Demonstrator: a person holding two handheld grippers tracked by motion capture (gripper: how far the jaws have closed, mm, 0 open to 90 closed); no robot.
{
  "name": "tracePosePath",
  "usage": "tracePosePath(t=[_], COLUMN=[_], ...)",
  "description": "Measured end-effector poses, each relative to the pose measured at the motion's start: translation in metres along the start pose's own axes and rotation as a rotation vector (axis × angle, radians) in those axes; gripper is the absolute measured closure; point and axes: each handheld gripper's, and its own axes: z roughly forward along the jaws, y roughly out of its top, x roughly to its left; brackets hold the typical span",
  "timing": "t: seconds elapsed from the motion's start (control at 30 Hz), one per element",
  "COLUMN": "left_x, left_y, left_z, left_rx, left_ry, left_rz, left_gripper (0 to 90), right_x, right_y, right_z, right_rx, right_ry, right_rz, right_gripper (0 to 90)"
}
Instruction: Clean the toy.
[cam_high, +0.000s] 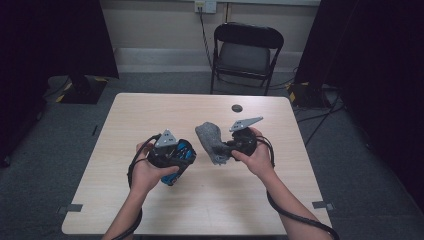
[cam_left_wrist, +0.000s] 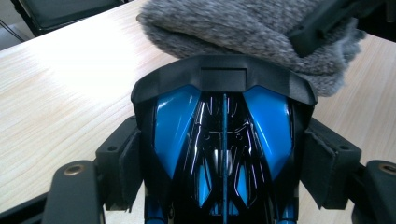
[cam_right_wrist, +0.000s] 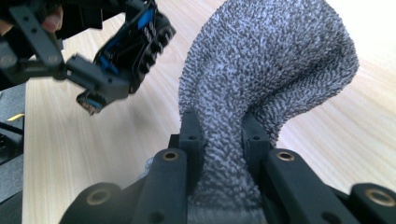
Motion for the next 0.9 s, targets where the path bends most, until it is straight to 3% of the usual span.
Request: tracePosePath(t=[0.17, 0.4, 0.53, 0.9], left_x=[-0.003, 0.0, -0.001, 0.005], left_y=[0.001, -0.002, -0.002, -0.002], left_z=[0.001, 0.002, 0.002, -0.002], left_rx=[0.0, 0.007, 0.012, 0.001], left_ry=[-0.011, -0.028, -0.024, 0.005], left_rz=[0.003, -0.009, -0.002, -0.015], left_gripper=[25.6, 25.5, 25.6, 25.6], right_x=[0.002, 0.018, 0.023, 0.029], right_y=[0.011, 0.017, 0.017, 0.004], right_z=[0.006, 0.017, 0.018, 0.011], right_rx=[-0.002, 0.021, 0.036, 0.027], right_ry=[0.012, 0.066, 0.072, 0.115], right_rz=[-0.011, -0.08, -0.116, -0.142], right_gripper=[76.2, 76.2, 76.2, 76.2])
